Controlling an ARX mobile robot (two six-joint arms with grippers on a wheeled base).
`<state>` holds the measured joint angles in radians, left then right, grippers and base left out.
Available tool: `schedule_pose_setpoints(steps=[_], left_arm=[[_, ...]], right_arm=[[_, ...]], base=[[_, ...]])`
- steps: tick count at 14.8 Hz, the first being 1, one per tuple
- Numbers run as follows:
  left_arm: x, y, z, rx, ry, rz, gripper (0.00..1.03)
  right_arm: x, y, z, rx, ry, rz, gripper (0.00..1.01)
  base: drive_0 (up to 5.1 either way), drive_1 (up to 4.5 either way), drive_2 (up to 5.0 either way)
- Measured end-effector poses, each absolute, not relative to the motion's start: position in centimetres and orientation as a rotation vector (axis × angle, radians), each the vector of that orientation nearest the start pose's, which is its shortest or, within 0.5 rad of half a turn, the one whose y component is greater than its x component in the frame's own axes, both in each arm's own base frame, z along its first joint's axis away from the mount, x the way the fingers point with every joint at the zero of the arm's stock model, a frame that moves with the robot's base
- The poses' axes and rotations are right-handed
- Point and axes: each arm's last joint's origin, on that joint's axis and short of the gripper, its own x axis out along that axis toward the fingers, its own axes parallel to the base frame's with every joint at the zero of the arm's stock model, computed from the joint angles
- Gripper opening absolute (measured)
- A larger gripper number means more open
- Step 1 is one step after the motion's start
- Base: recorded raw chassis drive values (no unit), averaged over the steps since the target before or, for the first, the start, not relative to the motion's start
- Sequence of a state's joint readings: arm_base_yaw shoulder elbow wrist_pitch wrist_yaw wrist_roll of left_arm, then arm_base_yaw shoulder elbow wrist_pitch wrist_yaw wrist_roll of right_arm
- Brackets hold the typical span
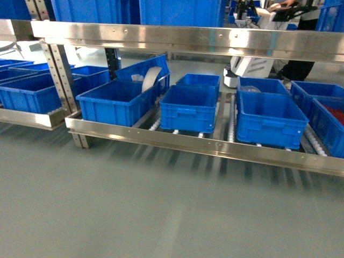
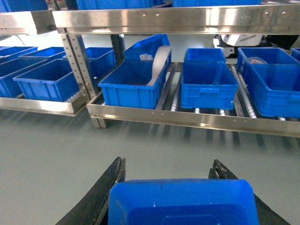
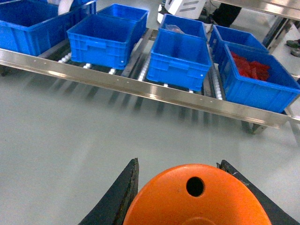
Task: Sort blue parts and orange caps into right shelf containers
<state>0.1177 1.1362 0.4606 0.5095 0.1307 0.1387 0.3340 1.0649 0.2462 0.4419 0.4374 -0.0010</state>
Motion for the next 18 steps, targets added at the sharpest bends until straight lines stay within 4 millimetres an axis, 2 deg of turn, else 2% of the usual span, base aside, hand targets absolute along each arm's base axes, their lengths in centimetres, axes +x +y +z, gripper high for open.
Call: schedule_pose_setpoints(steps=[9, 18], left_arm=[[23.15, 2.36, 22.06, 0.118, 0.164, -0.025, 0.45], [23.16, 2.34, 22.05, 0.118, 0.164, -0.026, 0.44]], right_arm=[[18.41, 5.09, 16.20, -0.143, 0.349, -0.102, 0.43], [18.41, 5.08, 16.20, -0.143, 0.349, -0.105, 0.43]], base=[[-1.6, -1.57, -1.6], [0.0, 0.00, 0.0]])
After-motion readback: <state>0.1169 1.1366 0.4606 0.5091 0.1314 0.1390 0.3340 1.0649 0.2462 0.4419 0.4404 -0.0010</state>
